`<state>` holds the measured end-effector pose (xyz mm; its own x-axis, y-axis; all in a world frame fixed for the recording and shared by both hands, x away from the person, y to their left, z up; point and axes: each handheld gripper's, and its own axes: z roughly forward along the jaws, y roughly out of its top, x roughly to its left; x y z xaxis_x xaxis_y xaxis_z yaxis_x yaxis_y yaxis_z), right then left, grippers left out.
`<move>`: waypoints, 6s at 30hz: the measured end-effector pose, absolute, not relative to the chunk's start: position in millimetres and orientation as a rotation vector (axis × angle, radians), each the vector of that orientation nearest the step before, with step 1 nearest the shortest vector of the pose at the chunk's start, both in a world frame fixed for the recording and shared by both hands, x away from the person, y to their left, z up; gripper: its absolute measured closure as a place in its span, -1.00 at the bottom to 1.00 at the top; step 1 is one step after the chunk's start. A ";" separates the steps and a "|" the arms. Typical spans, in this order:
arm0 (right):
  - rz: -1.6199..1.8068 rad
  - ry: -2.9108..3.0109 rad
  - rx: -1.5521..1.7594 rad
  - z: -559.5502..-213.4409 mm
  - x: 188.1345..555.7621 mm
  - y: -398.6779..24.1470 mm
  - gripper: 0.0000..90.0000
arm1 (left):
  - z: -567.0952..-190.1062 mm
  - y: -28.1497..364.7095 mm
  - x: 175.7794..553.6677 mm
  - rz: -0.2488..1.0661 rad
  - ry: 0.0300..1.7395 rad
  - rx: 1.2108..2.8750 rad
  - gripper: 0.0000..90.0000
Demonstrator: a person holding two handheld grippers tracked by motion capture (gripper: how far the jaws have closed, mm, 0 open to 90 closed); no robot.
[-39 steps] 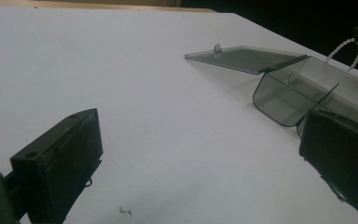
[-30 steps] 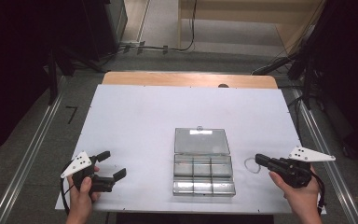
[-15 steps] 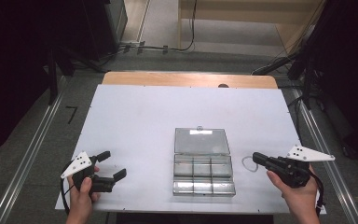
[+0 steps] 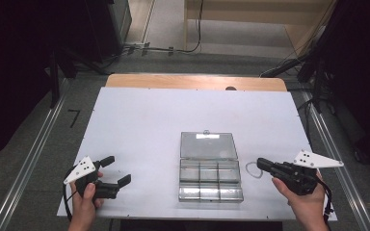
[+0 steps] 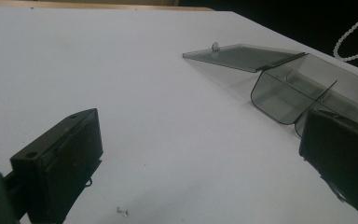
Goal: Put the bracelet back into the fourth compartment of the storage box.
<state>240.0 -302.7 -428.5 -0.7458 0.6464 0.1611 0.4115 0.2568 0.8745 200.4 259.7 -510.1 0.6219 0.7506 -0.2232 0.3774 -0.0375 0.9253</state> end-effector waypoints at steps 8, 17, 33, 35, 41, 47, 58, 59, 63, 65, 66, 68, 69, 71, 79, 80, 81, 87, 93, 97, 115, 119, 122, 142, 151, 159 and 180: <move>1.502 2.310 0.962 -427.0 238.2 -296.3 0.89 | -510.0 259.6 200.3 0.388 0.944 1.653 -1.00; 1.523 2.324 0.941 -425.2 235.6 -287.9 0.89 | -510.1 259.2 200.3 0.388 0.943 1.653 -1.00; 1.537 2.355 0.902 -424.7 233.8 -271.9 0.89 | -510.2 258.7 200.5 0.391 0.943 1.657 -1.00; 1.538 2.358 0.893 -424.5 233.4 -269.1 0.89 | -510.2 258.7 200.5 0.391 0.943 1.658 -1.00; 1.541 2.373 0.876 -425.0 232.9 -262.1 0.89 | -510.1 258.5 200.5 0.392 0.941 1.661 -1.00; 1.545 2.386 0.863 -425.7 232.6 -256.3 0.89 | -510.2 258.2 200.5 0.392 0.941 1.661 -1.00; 1.545 2.417 0.833 -428.3 230.6 -242.9 0.89 | -510.2 258.0 200.7 0.391 0.939 1.663 -1.00; 1.546 2.421 0.829 -428.8 230.5 -241.4 0.89 | -510.2 258.0 200.7 0.391 0.939 1.663 -1.00; 1.545 2.434 0.822 -430.1 229.9 -236.6 0.89 | -510.1 257.9 200.6 0.392 0.940 1.666 -1.00; 1.546 2.439 0.817 -430.8 229.4 -234.3 0.89 | -510.1 257.8 200.6 0.391 0.939 1.665 -1.00; 1.545 2.444 0.812 -431.0 229.2 -233.2 0.89 | -510.1 257.8 200.6 0.392 0.939 1.666 -1.00; 1.544 2.449 0.809 -431.7 228.6 -230.5 0.89 | -510.1 257.8 200.7 0.392 0.939 1.667 -1.00; 1.543 2.452 0.803 -432.1 228.6 -229.2 0.90 | -510.1 257.7 200.7 0.391 0.939 1.667 -1.00; 1.542 2.459 0.799 -432.9 228.2 -226.6 0.89 | -510.1 257.7 200.7 0.391 0.938 1.668 -1.00; 1.543 2.480 0.779 -436.0 227.4 -216.4 0.89 | -510.2 257.7 200.7 0.391 0.938 1.668 -1.00; 1.543 2.486 0.776 -436.2 227.2 -214.8 0.89 | -510.2 257.7 200.7 0.391 0.938 1.668 -1.00; 1.541 2.488 0.775 -436.5 227.1 -213.8 0.89 | -510.2 257.7 200.7 0.390 0.938 1.668 -1.00; 1.543 2.506 0.755 -438.3 226.2 -205.2 0.90 | -510.3 257.7 200.7 0.389 0.936 1.669 -1.00; 1.551 2.518 0.740 -438.8 226.2 -195.7 0.89 | -510.4 257.8 200.8 0.388 0.934 1.664 -1.00; 1.557 2.531 0.720 -438.9 225.3 -188.0 0.89 | -510.3 257.8 200.7 0.388 0.934 1.664 -1.00; 1.559 2.573 0.681 -447.0 222.7 -163.1 0.89 | -510.2 257.3 200.7 0.389 0.932 1.672 -1.00; 1.556 2.582 0.681 -450.0 221.1 -157.3 0.89 | -510.2 257.3 200.7 0.389 0.930 1.672 -1.00; 1.553 2.589 0.675 -452.3 219.4 -153.7 0.89 | -510.1 257.3 200.6 0.389 0.929 1.674 -1.00; 1.585 2.613 0.763 -474.4 220.9 -142.8 0.89 | -510.1 256.5 200.5 0.391 0.929 1.675 -1.00; 1.508 2.610 0.787 -477.0 220.3 -141.6 0.89 | -510.0 256.4 200.5 0.393 0.929 1.676 -1.00; 1.421 2.591 0.851 -479.8 221.5 -142.2 0.89 | -510.0 256.0 200.9 0.394 0.927 1.678 -1.00; 1.362 2.640 0.912 -485.0 226.4 -140.1 0.53 | -510.1 256.0 200.8 0.396 0.929 1.675 -1.00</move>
<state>226.4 -140.1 -485.0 -0.8270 0.5137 0.2284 0.4838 0.4436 0.7544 200.8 256.0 -510.1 0.6332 0.7472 -0.2019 0.3724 -0.0654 0.9258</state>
